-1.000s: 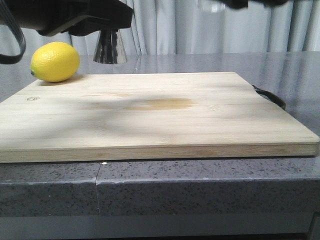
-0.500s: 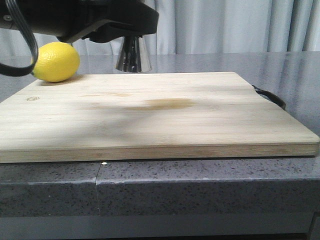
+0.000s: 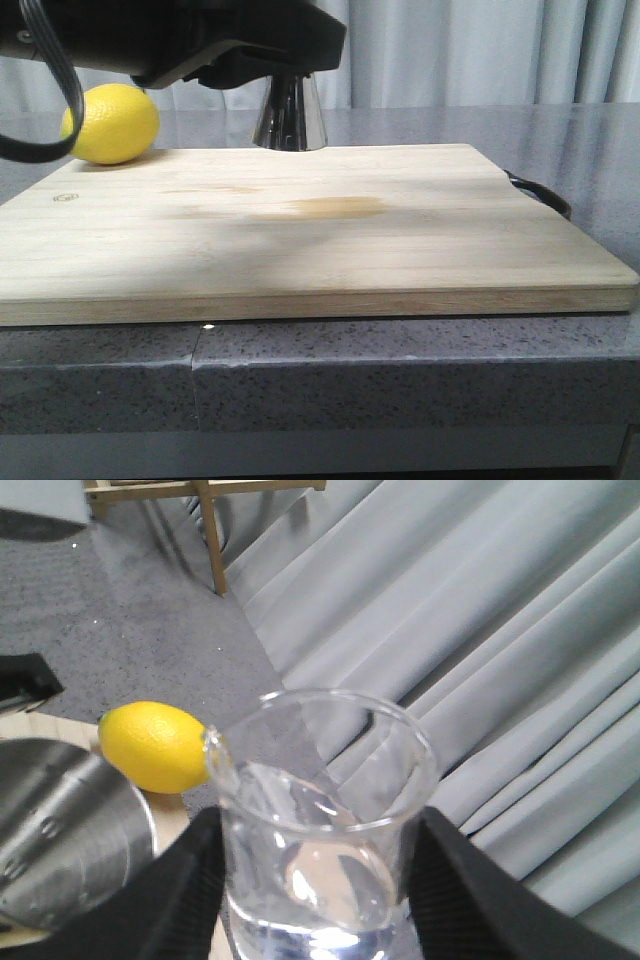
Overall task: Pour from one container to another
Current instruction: 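Tilt the beaker with the right gripper, pouring liquid into the jigger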
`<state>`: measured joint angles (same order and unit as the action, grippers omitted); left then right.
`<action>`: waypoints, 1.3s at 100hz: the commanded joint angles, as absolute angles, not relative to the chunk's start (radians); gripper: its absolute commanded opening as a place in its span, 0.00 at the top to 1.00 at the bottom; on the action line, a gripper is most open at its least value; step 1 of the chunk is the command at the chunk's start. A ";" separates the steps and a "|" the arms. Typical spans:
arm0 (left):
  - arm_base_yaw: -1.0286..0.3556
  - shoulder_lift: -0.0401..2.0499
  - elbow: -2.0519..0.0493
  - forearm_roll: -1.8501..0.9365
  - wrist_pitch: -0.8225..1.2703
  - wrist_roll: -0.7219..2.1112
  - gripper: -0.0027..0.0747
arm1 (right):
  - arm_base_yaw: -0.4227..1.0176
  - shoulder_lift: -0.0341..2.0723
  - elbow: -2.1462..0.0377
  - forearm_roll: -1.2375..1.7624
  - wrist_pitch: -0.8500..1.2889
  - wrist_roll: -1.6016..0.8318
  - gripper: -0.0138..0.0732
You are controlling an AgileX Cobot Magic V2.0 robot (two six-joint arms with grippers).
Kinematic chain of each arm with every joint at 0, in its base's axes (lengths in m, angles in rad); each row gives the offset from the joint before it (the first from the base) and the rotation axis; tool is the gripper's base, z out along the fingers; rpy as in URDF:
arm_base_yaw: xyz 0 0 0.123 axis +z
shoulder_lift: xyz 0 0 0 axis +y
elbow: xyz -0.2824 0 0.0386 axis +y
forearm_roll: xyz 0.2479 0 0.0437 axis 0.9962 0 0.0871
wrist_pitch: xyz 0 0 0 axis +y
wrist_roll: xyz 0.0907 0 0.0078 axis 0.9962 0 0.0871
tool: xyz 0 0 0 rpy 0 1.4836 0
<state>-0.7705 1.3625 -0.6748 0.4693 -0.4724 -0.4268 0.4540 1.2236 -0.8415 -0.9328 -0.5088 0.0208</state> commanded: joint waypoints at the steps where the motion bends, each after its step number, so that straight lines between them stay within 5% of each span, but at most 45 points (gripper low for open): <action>1: -0.779 1.339 -0.707 0.452 -0.563 -0.434 0.99 | 0.456 1.193 -0.880 -0.944 -0.548 -0.012 0.56; 130: -0.748 1.339 -0.707 0.437 -0.537 -0.434 0.99 | 0.456 1.187 -0.940 -1.072 -0.509 -0.169 0.56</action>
<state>-0.7501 1.3625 -0.6748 0.4613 -0.4584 -0.4268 0.4540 1.2213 -0.9002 -1.0837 -0.4767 -0.1622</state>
